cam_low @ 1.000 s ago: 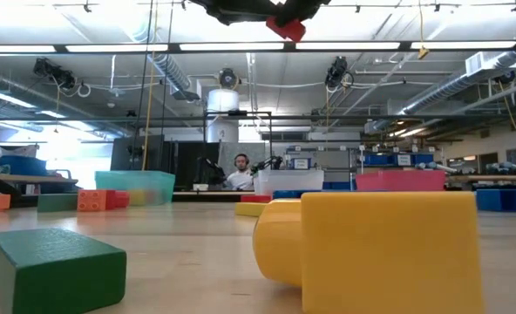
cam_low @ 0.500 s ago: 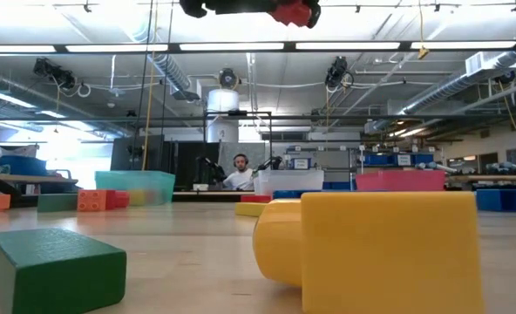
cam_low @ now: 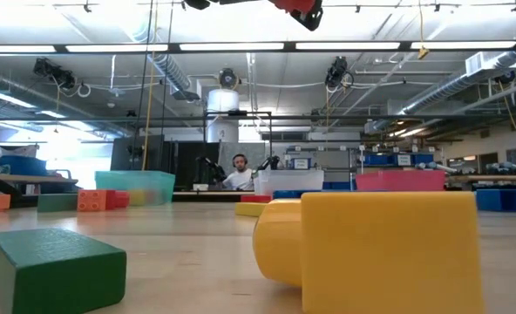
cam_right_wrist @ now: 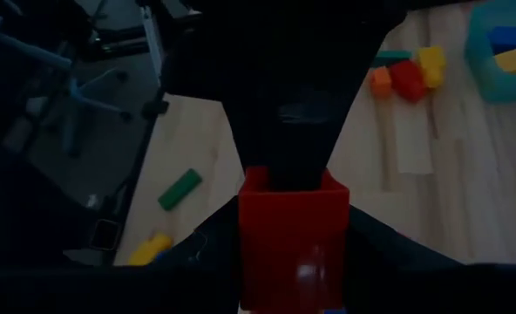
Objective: Sort blocks by size
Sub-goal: Put the red 1 stud game piece into the blue bin
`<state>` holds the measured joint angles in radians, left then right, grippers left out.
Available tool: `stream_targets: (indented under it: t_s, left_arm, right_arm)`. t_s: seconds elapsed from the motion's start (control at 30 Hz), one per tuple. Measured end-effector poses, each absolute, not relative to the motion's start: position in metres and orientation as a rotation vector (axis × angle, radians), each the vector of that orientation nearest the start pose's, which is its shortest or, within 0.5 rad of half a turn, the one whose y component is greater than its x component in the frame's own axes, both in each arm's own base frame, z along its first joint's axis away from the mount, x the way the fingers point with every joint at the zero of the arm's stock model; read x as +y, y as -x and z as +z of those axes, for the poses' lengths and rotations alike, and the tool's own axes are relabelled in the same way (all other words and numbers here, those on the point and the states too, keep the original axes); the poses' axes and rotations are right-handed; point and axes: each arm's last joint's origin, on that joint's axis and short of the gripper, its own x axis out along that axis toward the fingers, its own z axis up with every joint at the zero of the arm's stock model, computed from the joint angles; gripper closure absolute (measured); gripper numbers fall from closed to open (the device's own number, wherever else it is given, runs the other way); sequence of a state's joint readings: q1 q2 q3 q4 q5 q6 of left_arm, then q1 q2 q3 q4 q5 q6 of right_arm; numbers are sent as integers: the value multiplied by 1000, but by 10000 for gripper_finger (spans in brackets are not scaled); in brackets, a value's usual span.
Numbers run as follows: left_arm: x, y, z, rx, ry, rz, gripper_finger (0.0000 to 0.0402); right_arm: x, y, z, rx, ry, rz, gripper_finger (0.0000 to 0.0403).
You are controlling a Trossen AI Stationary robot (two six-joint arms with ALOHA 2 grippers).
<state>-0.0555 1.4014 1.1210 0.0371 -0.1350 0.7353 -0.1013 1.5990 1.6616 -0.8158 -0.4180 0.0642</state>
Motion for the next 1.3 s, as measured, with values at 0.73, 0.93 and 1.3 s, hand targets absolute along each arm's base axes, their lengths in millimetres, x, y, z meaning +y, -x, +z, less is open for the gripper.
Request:
stream_targets:
  t_s: [0.73,0.93,1.3]
  left_arm:
    - [-5,-315,321,413,-684,80,390]
    - [16,-305,302,643,-513,124,398]
    - [74,-282,266,773,-226,198,400]
  right_arm:
    - [-40,-314,374,897,-347,96,141]
    - [-39,-302,379,924,-337,32,129]
    - [-16,-287,333,801,-354,-67,142]
